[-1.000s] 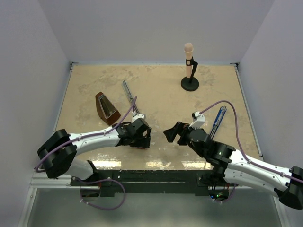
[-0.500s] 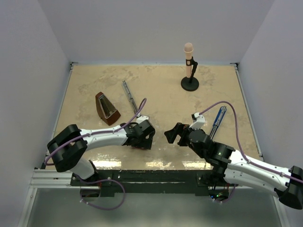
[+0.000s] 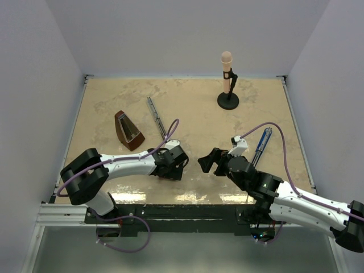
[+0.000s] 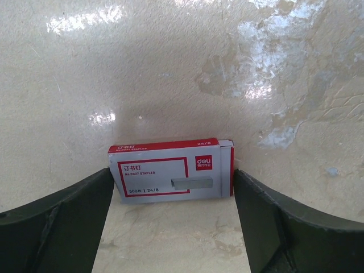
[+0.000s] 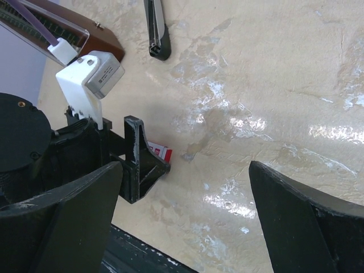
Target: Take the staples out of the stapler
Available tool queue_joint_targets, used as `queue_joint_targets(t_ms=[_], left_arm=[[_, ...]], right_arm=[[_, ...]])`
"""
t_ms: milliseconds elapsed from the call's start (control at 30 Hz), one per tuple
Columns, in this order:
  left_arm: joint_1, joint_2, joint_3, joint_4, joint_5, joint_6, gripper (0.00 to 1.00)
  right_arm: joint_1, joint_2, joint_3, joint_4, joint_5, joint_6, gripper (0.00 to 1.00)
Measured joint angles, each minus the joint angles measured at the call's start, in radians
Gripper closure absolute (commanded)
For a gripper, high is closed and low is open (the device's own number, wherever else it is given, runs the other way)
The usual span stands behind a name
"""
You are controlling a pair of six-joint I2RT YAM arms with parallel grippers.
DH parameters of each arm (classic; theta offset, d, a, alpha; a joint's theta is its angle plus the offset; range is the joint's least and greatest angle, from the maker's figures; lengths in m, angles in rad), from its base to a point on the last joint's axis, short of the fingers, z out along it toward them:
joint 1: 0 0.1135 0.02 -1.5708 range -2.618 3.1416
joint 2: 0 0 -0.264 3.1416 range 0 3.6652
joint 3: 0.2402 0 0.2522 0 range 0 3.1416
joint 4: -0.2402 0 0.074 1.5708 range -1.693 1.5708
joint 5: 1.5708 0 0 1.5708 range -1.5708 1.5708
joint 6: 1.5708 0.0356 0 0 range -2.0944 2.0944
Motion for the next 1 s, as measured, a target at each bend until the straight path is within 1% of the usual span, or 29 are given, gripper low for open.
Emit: queue_joint_targets(t_ms=[233,367,567,633,667,733,767,833,900,1000], left_arm=[[-0.006,0.003,0.003,0.0,-0.002,-0.004,0.21],[-0.008,0.003,0.003,0.0,-0.003,-0.004,0.26],[-0.01,0.003,0.004,-0.001,-0.007,-0.004,0.31],[-0.011,0.003,0.004,-0.001,-0.01,-0.004,0.31],[-0.013,0.003,0.004,-0.001,-0.011,-0.004,0.25],[-0.014,0.003,0.005,-0.002,-0.014,-0.005,0.18],[-0.014,0.003,0.005,-0.002,-0.014,-0.005,0.13],[-0.014,0.003,0.007,-0.005,-0.016,-0.009,0.09],[-0.015,0.003,0.011,-0.011,-0.018,-0.012,0.0],[-0.015,-0.006,0.025,-0.028,-0.019,-0.011,0.0]], right_arm=[[0.0,0.0,0.0,0.0,0.002,0.0,0.01],[0.0,0.0,0.0,0.0,0.002,0.0,0.01],[0.0,0.0,0.0,0.0,0.002,0.0,0.01],[0.0,0.001,0.0,0.001,0.001,0.0,0.01],[0.0,0.001,0.0,0.001,0.001,0.0,0.01],[0.0,0.003,0.0,0.002,0.001,0.0,0.01],[0.0,0.008,0.0,0.004,0.001,0.0,0.01],[0.0,0.019,0.0,0.008,-0.002,-0.002,0.01],[0.0,0.031,0.0,0.009,-0.004,-0.004,0.01],[0.0,0.043,0.0,0.008,-0.006,-0.012,0.01]])
